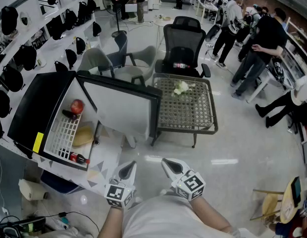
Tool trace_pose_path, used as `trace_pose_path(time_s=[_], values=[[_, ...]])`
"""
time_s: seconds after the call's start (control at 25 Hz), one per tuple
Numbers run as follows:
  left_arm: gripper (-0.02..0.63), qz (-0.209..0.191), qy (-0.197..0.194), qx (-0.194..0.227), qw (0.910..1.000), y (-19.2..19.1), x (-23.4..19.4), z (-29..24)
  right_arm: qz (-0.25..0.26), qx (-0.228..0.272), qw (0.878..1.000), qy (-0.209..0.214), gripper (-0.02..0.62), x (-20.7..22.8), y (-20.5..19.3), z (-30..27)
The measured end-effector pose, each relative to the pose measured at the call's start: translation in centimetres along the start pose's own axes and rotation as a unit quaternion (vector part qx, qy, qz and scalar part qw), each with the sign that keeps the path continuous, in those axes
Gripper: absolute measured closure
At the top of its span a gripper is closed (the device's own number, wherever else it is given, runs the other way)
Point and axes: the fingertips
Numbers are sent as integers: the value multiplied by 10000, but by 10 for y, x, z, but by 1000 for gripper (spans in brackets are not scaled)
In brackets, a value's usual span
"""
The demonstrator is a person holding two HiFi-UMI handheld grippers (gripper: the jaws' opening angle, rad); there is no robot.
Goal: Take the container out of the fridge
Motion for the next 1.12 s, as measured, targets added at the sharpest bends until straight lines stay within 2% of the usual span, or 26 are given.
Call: trace_pose_path(time_s=[0.2, 0.64, 0.88, 1.12], values=[[597, -52, 19, -51, 10000, 6, 14, -14, -11, 24, 10000, 77, 592, 14, 2, 9], [597, 41, 375, -305, 9988, -5, 29, -27, -270, 66, 9990, 360, 592, 38, -11, 19], [598, 168, 516, -401, 9977, -14, 15, -28, -300, -65, 9979, 574, 592, 34, -15, 0], [598, 243, 588, -396, 9972, -17, -18, -32, -253, -159, 9974, 659, 592, 32, -9, -34]])
Point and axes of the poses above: the fingertips, and each gripper's own axes: z backward along the fingers, x to its right, y out of its top, and after that the axes turned 10 degrees about -x, right-handed
